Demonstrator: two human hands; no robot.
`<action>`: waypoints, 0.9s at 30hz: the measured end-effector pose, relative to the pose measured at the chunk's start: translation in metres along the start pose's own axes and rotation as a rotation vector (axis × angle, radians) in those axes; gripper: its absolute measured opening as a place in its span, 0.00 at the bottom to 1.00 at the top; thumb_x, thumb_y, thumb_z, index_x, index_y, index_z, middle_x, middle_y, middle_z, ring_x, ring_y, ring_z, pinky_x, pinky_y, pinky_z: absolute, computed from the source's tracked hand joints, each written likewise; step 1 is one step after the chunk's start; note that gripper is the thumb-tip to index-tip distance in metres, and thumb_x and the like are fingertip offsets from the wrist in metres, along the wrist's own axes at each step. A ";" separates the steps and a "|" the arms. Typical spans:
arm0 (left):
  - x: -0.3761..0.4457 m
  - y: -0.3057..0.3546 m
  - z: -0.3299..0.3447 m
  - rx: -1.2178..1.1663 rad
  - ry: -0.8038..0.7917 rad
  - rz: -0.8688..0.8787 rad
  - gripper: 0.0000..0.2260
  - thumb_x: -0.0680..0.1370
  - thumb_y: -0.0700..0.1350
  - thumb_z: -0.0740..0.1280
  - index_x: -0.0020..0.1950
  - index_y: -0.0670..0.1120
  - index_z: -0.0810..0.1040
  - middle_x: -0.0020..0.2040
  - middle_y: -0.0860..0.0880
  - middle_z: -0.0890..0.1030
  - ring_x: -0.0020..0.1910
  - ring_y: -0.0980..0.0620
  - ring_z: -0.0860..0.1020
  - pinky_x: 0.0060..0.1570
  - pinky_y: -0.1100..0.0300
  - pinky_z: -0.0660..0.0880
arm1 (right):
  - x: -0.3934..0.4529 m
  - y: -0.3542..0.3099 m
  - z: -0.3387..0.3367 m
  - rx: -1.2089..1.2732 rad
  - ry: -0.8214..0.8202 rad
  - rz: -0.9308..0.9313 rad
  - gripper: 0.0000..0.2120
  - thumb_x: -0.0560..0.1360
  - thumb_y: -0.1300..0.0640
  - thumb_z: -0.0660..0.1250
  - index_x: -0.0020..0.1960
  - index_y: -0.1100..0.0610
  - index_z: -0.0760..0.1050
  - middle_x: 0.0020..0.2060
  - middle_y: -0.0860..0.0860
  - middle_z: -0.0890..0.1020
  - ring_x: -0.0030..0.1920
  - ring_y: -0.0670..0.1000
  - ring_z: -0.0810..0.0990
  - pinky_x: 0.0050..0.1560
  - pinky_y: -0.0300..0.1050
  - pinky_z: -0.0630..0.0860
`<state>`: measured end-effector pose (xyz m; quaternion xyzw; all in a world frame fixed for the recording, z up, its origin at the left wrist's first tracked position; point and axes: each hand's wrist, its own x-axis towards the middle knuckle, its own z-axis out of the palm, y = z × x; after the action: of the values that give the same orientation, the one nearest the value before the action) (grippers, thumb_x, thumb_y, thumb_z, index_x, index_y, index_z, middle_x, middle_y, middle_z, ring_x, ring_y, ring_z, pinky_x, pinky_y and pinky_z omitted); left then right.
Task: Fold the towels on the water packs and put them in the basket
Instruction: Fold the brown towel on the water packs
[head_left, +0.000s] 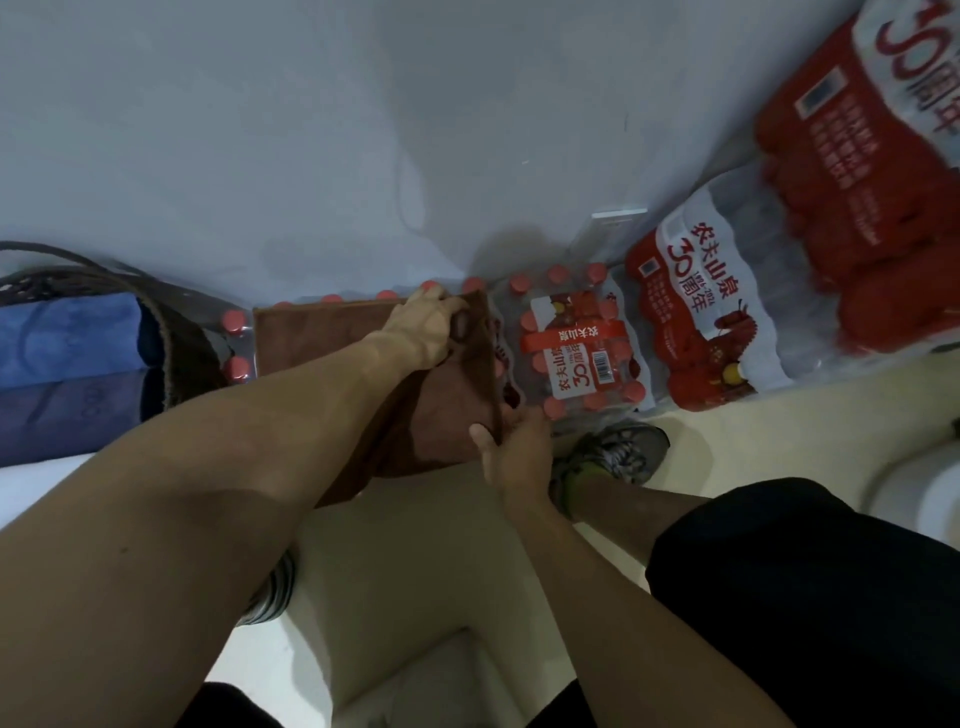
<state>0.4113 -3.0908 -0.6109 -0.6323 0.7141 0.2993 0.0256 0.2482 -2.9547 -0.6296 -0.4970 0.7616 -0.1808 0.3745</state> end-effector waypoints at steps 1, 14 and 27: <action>0.000 0.000 -0.001 -0.001 -0.003 0.006 0.30 0.73 0.43 0.73 0.74 0.50 0.68 0.64 0.43 0.68 0.67 0.41 0.67 0.66 0.45 0.68 | -0.002 0.004 0.001 0.068 -0.015 0.005 0.17 0.73 0.53 0.74 0.53 0.63 0.73 0.47 0.55 0.78 0.52 0.58 0.77 0.48 0.44 0.71; 0.008 -0.008 -0.008 -0.109 -0.030 0.035 0.25 0.75 0.31 0.62 0.71 0.47 0.74 0.66 0.40 0.71 0.66 0.39 0.68 0.68 0.60 0.60 | -0.009 0.016 -0.005 0.367 -0.103 0.164 0.07 0.74 0.56 0.73 0.42 0.55 0.76 0.41 0.52 0.82 0.47 0.53 0.81 0.51 0.47 0.77; 0.011 -0.014 -0.004 -0.173 -0.004 0.057 0.21 0.76 0.34 0.66 0.68 0.45 0.75 0.65 0.39 0.71 0.66 0.39 0.68 0.67 0.58 0.61 | -0.006 0.012 -0.054 0.389 -0.241 0.046 0.14 0.74 0.59 0.70 0.33 0.55 0.69 0.25 0.43 0.73 0.29 0.43 0.71 0.35 0.39 0.71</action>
<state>0.4233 -3.1023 -0.6175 -0.6111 0.7032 0.3616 -0.0360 0.2010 -2.9493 -0.5996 -0.4162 0.6733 -0.2549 0.5554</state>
